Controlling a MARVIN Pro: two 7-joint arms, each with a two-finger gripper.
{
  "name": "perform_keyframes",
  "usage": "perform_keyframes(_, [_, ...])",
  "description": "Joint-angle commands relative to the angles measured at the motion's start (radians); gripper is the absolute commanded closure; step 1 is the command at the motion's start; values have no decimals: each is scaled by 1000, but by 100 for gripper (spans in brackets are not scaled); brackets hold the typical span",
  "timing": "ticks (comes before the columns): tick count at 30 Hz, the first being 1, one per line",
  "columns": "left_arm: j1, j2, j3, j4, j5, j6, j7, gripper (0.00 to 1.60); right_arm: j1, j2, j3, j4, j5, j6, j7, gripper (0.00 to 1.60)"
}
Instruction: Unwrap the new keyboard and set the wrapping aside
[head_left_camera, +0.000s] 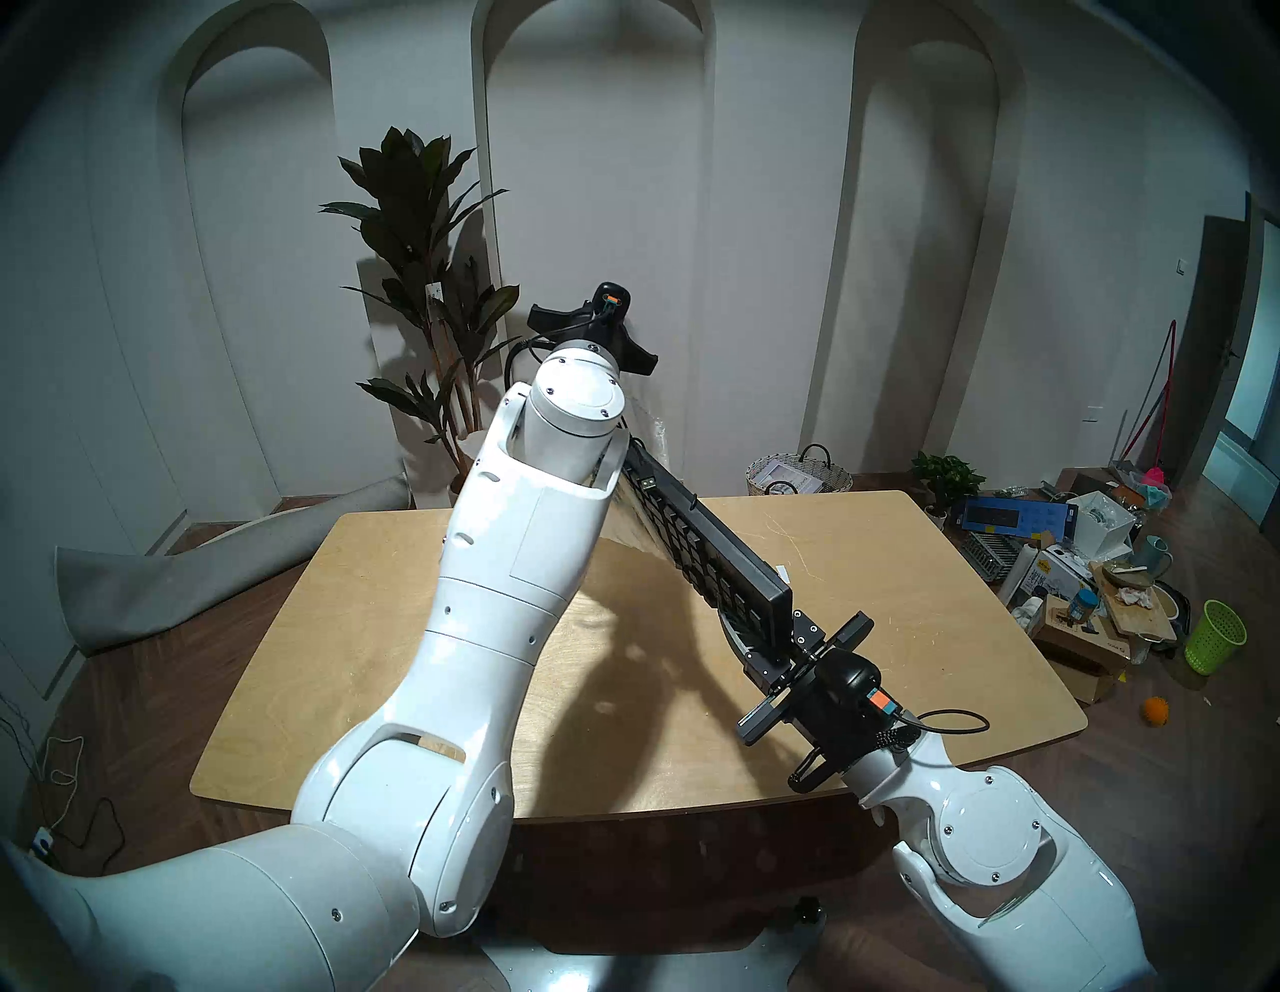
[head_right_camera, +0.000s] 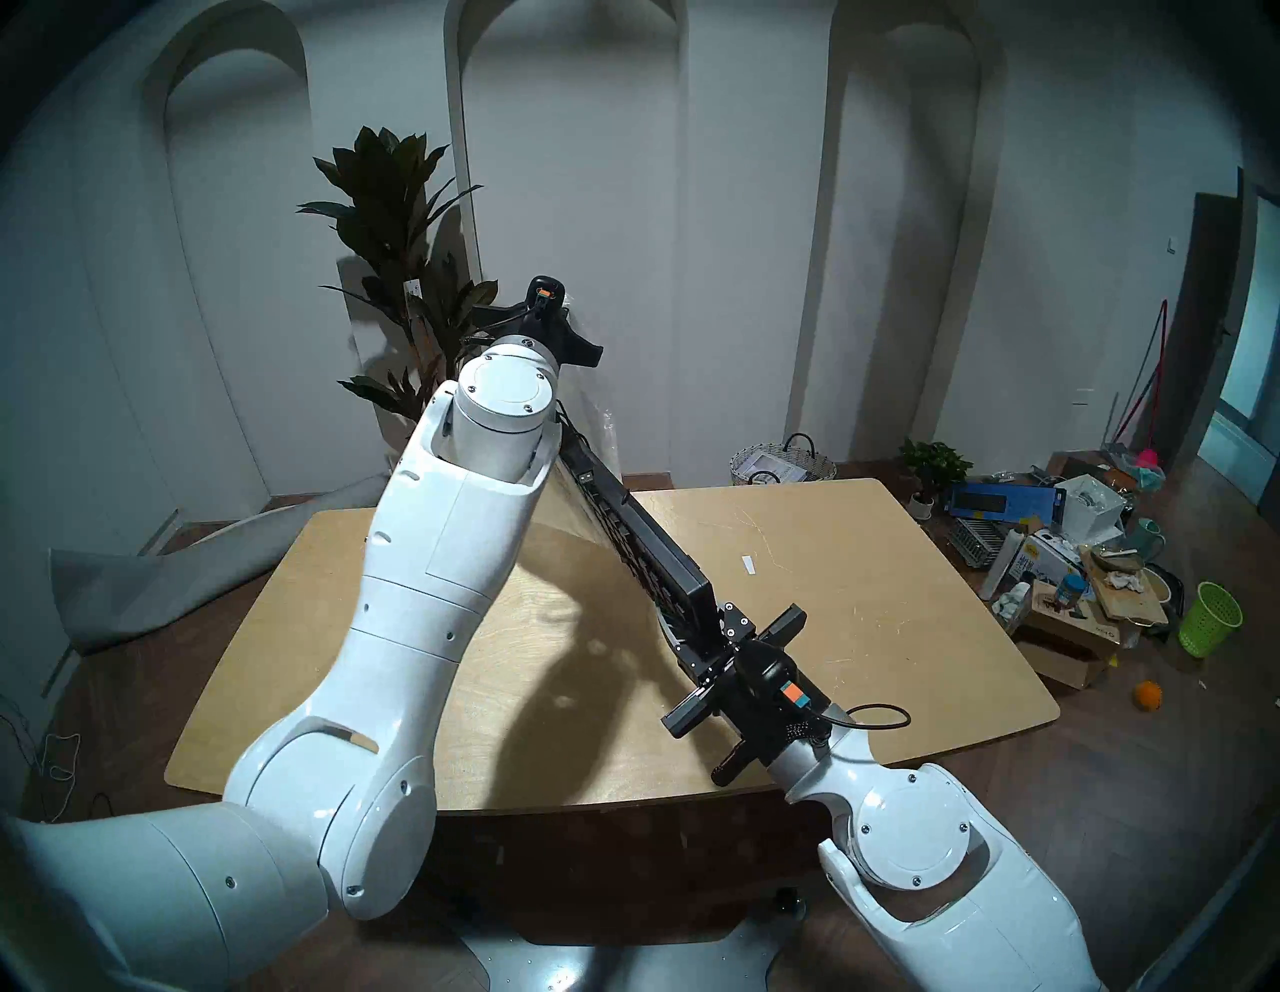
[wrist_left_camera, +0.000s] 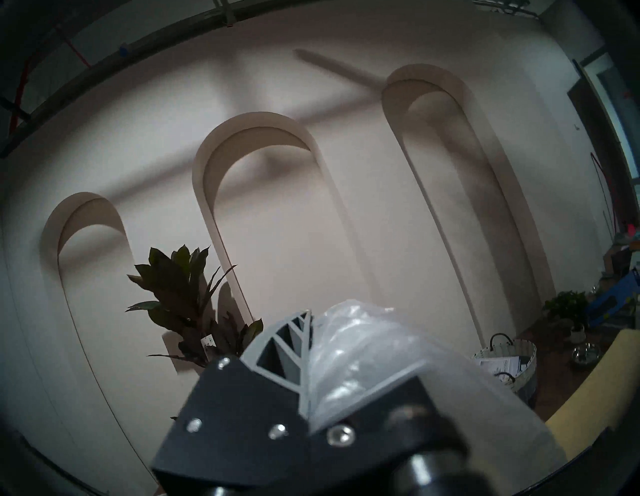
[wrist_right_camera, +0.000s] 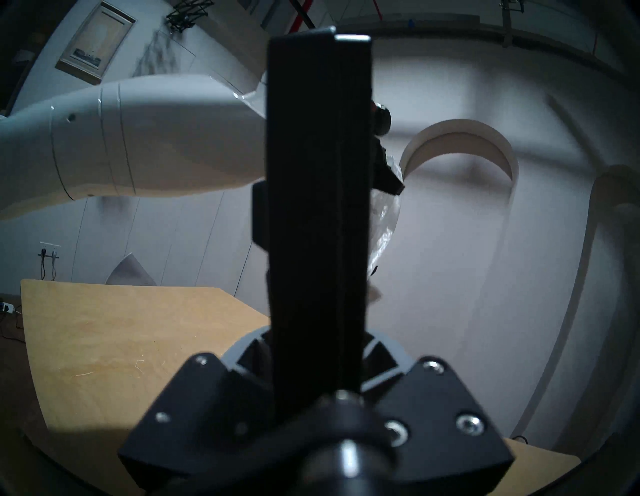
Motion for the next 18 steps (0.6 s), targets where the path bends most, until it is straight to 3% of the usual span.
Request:
perform_keyframes(1, [-105, 91, 7, 32, 46, -19, -76, 160, -39, 46, 41, -109, 18, -52, 26, 160])
perform_keyframes(3, [-145, 112, 13, 69, 56, -18, -103, 160, -51, 56, 59, -120, 23, -54, 29, 160])
perform_keyframes(4, [-99, 116, 7, 43, 65, -30, -106, 160, -53, 58, 66, -117, 25, -56, 31, 160])
perform_keyframes(5, [-139, 126, 12, 76, 68, -25, -121, 160, -59, 63, 75, -128, 27, -55, 32, 160])
perform_keyframes(11, [-150, 163, 18, 113, 102, -48, -172, 160, -81, 82, 135, -151, 47, -61, 40, 160])
perform_keyframes(18, [-216, 203, 48, 208, 150, -77, -230, 160, -117, 101, 212, -184, 83, -70, 65, 160])
